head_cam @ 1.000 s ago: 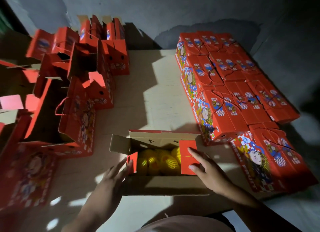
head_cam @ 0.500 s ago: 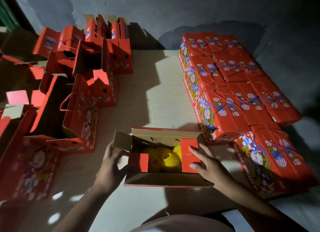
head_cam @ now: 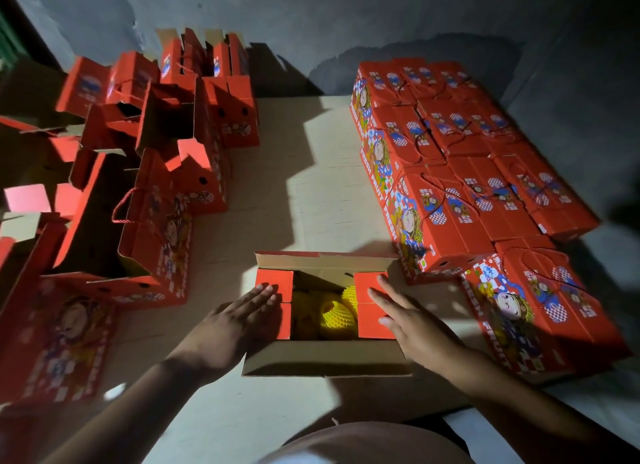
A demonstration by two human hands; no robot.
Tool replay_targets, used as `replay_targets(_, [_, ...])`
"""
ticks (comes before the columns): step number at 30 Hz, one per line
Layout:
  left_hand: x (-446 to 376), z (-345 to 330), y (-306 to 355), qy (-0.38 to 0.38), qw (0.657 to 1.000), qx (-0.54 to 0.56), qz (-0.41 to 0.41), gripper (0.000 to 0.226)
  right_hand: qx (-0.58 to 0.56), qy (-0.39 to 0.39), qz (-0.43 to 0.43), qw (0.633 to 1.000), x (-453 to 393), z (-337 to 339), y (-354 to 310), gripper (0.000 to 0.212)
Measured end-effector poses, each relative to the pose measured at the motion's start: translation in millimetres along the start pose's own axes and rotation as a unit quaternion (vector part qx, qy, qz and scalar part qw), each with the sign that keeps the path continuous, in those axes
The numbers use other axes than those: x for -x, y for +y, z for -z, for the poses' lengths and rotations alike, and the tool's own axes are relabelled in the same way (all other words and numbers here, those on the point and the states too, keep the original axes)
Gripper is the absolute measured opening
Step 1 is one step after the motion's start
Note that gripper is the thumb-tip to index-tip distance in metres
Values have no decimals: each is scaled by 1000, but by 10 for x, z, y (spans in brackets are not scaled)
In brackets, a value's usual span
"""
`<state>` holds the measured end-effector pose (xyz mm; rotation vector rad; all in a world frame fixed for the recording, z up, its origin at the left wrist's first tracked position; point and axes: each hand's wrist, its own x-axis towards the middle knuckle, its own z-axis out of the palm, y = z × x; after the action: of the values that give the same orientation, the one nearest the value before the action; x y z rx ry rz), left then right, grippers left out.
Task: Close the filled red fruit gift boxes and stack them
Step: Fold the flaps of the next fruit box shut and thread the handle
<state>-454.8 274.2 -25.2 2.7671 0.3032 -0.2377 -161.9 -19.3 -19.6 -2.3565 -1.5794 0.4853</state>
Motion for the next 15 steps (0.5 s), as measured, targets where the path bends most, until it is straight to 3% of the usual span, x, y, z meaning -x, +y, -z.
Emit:
replay_targets(2, [63,-9,-15,6,1000,-9,2,67,38,-26,40,998,70,27,80,69])
replay_targets(4, [119,-2,-29,20,1000,2,7,80,-2,-42,44,998,143,70,138,92])
replay_targets(6, [151,15,-31,16,1000,18,18,90,-12,-49,50,997,209,81,174,99])
replay_targets(11, [200,26,-3,-18,998,61,4,94,10,-69,81,994,277,102,179,79])
replay_targets(15, [157,69,31,61,979,196,19,66,-163,-9,-21,986,235,118,62,68])
